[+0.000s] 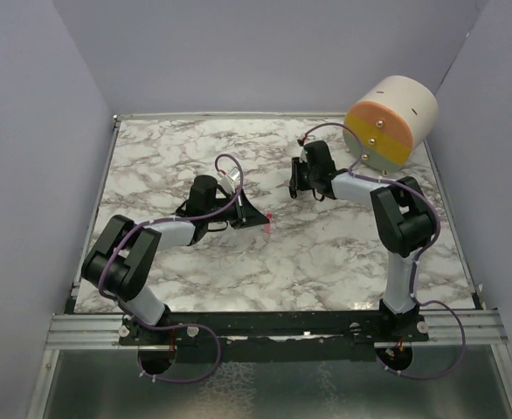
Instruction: Put the keys on the keyring
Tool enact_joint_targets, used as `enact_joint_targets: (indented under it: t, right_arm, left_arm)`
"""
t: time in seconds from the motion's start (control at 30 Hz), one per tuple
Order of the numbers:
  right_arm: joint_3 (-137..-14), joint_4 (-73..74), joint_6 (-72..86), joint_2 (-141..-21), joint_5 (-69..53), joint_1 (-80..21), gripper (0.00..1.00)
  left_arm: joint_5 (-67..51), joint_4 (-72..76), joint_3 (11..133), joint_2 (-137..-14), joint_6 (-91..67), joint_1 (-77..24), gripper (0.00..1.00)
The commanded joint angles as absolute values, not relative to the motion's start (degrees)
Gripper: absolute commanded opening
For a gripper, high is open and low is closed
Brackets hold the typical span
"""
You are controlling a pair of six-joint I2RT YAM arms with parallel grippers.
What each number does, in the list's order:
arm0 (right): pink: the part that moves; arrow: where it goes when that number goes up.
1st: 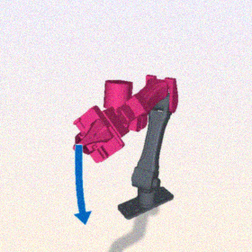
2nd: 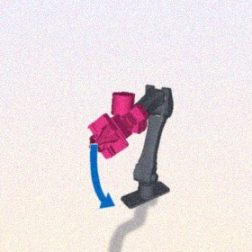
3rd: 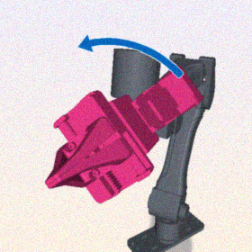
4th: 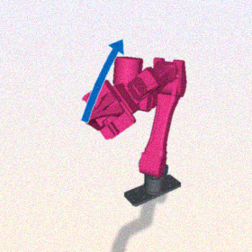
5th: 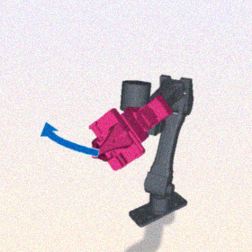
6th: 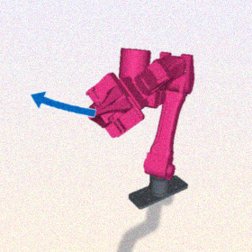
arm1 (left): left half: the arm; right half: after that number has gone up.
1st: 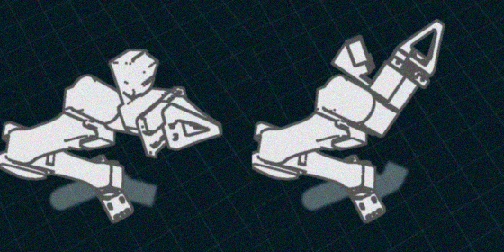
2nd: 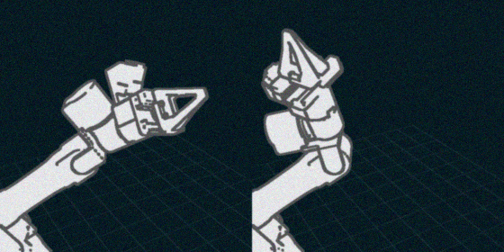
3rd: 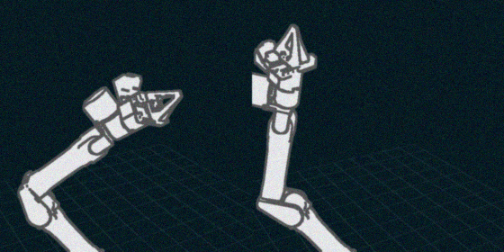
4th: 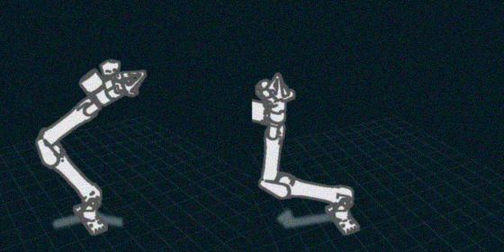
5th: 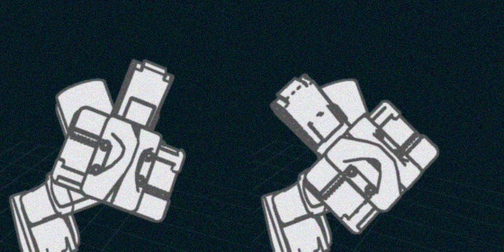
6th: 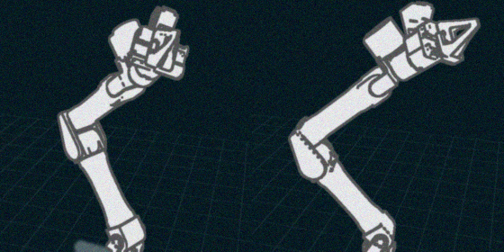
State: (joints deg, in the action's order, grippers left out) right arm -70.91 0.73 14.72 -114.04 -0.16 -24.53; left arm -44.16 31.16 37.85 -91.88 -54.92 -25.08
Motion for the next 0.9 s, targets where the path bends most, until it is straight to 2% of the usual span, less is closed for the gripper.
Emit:
enact_joint_targets:
  t: [0.0,0.23,0.57,0.77,0.87]
  right_arm:
    - [-73.77,-1.08,14.39,-116.5,-3.02,-24.34,0.29]
    - [-74.87,-0.67,14.37,-118.17,-2.37,-24.26,0.28]
    - [-75.04,0.0,14.28,-118.57,-1.69,-24.26,0.16]
    - [-74.94,-0.04,13.14,-117.89,-1.63,-24.26,0.01]
    - [-74.56,-0.36,12.63,-116.95,-1.16,-24.26,0.01]
  left_arm:
    - [-45.96,31.38,39.19,-92.55,-53.82,-24.63,0.0]
    - [-46.37,31.38,39.37,-92.82,-53.79,-24.39,0.0]
    - [-46.67,31.38,39.29,-93.42,-53.6,-24.04,0.0]
    - [-46.33,31.38,39.23,-93.56,-53.74,-23.87,0.0]
    - [-45.85,31.38,39.13,-93.69,-53.95,-23.77,0.0]
